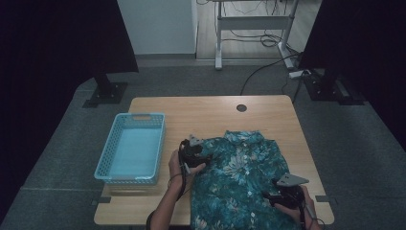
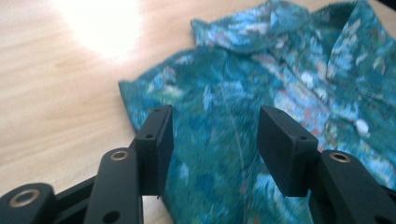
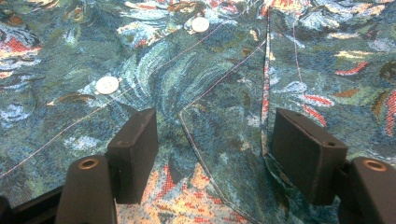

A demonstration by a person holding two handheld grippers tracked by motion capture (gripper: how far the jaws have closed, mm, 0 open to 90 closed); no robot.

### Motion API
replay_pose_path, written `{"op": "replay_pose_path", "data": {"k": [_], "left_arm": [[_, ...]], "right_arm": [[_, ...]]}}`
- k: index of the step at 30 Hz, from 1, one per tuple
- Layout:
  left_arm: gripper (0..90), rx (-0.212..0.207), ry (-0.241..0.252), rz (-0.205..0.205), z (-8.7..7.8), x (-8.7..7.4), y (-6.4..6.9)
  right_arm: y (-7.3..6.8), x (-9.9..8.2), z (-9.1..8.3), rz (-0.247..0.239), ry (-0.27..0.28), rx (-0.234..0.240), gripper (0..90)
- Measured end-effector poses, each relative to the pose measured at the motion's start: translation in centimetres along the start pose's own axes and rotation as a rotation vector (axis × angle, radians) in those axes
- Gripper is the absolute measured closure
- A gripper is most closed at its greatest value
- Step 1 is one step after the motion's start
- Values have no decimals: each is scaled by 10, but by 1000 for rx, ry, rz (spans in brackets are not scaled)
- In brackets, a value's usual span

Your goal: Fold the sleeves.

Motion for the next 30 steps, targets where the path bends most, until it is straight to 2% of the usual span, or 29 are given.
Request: {"op": "replay_pose_path", "data": {"k": [8, 13, 16, 19, 23, 25, 27, 30], "left_arm": [[481, 33, -26, 4, 11, -18, -12], [482, 68, -44, 55, 21, -29, -2], [484, 107, -55, 103, 26, -34, 6], [475, 135, -58, 125, 32, -37, 10], [464, 136, -37, 123, 33, -38, 11], [454, 123, -27, 120, 33, -39, 10], [449, 106, -19, 115, 33, -40, 8], [446, 90, -4, 116, 32, -42, 7]], "right_arm": [[0, 0, 0, -1, 0, 2, 321], [0, 0, 0, -1, 0, 1, 320], [0, 0, 0, 0, 0, 1, 320], [0, 0, 0, -1, 1, 1, 320], [0, 1, 0, -2, -19, -3, 317], [-2, 4, -1, -6, -37, 14, 321], [-3, 12, -6, -14, -23, 31, 323], [6, 26, -12, -29, -16, 8, 324]]}}
Point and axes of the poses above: each handheld gripper's, and its own axes: z roughly forward along the jaws, x roughly out of its top, y roughly to its right, the point moved 9 cm from there along z, roughly forward along the jaws, and after that the axes turned 11 degrees about -y, right-handed, at the moved point
